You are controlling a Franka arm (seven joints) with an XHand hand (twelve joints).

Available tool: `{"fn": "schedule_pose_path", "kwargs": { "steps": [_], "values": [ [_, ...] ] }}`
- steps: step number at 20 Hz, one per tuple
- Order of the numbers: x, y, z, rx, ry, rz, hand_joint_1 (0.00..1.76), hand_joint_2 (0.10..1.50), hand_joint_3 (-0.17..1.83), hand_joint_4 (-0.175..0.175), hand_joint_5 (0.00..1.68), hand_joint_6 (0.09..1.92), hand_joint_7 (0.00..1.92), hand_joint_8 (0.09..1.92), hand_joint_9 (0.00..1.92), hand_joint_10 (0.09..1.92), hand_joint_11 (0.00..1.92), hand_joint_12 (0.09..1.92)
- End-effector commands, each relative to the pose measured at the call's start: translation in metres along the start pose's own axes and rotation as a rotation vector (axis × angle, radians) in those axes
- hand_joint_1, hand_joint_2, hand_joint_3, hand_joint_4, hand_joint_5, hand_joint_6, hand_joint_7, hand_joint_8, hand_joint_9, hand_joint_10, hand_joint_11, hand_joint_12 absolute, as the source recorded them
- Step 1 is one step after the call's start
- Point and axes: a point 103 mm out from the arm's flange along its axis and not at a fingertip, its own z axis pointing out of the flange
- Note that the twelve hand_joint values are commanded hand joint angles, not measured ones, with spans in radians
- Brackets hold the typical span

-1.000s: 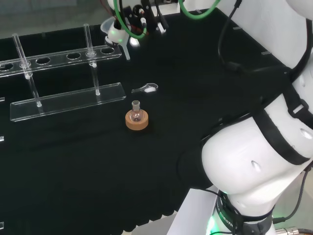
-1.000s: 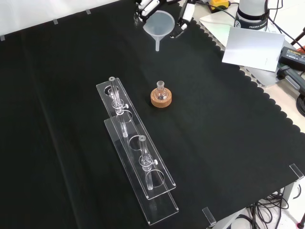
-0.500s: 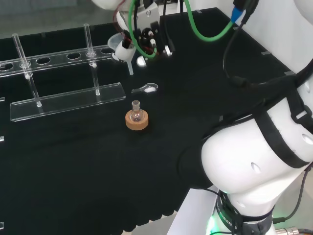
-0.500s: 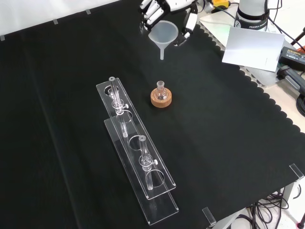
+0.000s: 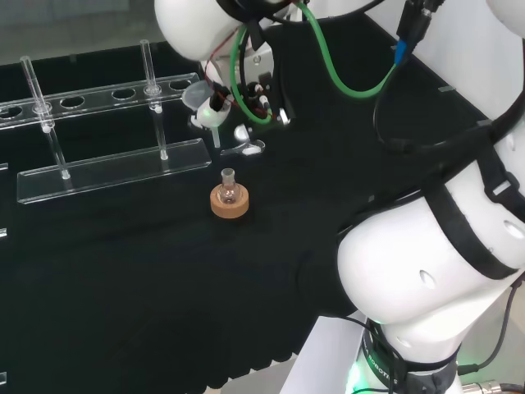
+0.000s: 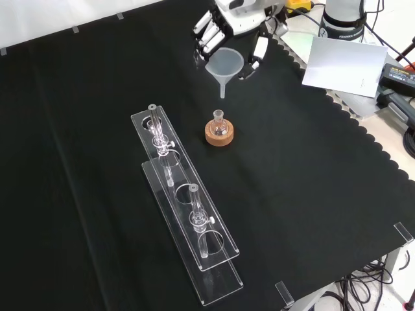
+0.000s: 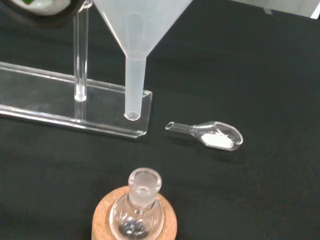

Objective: Place the funnel on the round-bottom flask.

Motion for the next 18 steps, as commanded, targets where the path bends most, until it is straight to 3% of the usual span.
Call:
{"fn": "schedule_pose_path", "kwargs": {
  "steps": [1, 8, 18],
  "values": [
    [0.000, -0.003, 0.024, 0.002, 0.020, -0.016, 0.85, 0.70, 0.57, -0.027, 0.62, 0.50, 0.74, 0.65, 0.99, 0.40, 0.62, 1.27],
    [-0.008, -0.003, 0.049, 0.015, 0.027, 0.003, 0.85, 0.70, 0.57, -0.030, 0.62, 0.51, 0.74, 0.66, 0.99, 0.41, 0.63, 1.27],
    [-0.014, 0.003, 0.062, 0.004, 0.050, 0.000, 0.85, 0.70, 0.58, -0.033, 0.62, 0.52, 0.74, 0.66, 0.99, 0.41, 0.63, 1.26]
  ]
}}
